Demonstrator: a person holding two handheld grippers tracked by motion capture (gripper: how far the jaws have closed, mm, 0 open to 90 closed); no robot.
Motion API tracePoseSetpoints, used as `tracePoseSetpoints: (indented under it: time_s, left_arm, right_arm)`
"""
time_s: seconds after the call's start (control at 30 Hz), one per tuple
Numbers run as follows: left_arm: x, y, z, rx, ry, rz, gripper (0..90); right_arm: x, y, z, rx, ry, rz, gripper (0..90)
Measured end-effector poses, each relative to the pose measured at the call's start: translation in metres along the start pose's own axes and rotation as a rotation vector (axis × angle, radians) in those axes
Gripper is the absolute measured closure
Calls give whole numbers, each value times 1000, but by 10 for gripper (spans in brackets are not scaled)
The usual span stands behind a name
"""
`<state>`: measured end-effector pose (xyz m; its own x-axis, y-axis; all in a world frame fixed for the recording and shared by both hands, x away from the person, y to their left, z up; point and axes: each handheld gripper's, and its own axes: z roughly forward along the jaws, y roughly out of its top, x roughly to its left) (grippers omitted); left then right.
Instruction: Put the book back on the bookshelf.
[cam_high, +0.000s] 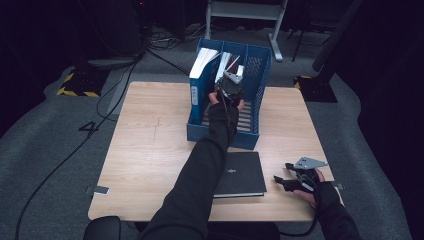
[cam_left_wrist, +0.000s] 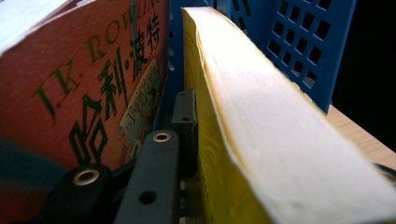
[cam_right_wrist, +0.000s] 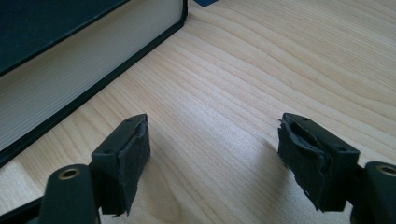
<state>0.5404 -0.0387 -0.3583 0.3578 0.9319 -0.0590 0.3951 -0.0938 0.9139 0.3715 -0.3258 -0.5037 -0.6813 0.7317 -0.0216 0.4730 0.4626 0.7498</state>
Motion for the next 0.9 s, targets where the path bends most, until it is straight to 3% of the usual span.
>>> tracePoseSetpoints:
  time_s: [0.53,0.9]
  left_arm:
    - [3,-14,-12,-1,-29,38,717]
    - [3,-17,-17,-11,-40,29,672]
  right_arm:
    - [2,0,0,-5,-15,-20,254]
    - [2,0,0,-4,-14,-16,254]
